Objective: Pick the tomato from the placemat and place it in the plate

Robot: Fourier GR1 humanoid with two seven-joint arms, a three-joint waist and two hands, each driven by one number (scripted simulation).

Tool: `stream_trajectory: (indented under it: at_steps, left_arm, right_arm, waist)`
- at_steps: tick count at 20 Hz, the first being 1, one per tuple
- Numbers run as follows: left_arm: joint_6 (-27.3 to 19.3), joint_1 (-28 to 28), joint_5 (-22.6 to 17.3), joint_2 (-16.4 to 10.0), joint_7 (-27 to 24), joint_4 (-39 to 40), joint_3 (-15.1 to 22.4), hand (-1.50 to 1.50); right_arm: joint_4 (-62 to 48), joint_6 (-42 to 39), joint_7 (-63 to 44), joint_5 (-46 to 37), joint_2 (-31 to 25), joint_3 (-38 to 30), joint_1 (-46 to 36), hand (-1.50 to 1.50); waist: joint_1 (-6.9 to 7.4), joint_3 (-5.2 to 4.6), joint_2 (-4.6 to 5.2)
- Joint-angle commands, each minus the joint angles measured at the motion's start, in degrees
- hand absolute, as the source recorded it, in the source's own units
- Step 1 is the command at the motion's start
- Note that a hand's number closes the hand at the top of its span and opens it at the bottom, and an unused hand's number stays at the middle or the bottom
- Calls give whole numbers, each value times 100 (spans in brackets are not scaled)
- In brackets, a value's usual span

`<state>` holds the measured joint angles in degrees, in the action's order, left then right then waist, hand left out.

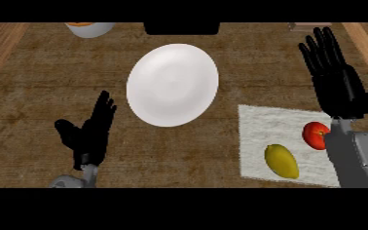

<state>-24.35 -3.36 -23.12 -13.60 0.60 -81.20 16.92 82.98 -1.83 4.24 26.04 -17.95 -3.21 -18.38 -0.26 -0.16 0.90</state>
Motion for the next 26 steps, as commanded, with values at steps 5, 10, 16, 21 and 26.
stream_trajectory:
  at_steps: [5, 10, 16, 21, 26]
  left_arm:
    - [321, -804, 919, -999, -286, 245, -60, 0]
    - [487, -924, 921, -1214, 32, 45, 23, 0]
    - [809, -1129, 928, -1258, 196, -36, -148, 0]
    - [832, -1230, 1044, -1184, 302, 69, -179, 0]
    - [931, -1281, 1123, -1086, 295, 215, -270, 0]
  right_arm:
    - [435, -966, -1129, 296, -52, 951, -64, -150]
    - [1117, -1358, 72, -2554, -1617, 1878, 211, 150]
    - [316, -1003, 2083, -3154, -1235, 1892, 1779, -150]
    - [762, -400, 2828, -3637, -1755, 1301, 2261, -150]
    - [1790, -1049, 2108, -3075, -2642, 372, 2355, -150]
  waist:
    - [-32, 11, -98]
    - [-164, 21, -133]
    - [-6, 22, -93]
    - [-45, 19, -108]
    - [-86, 10, -110]
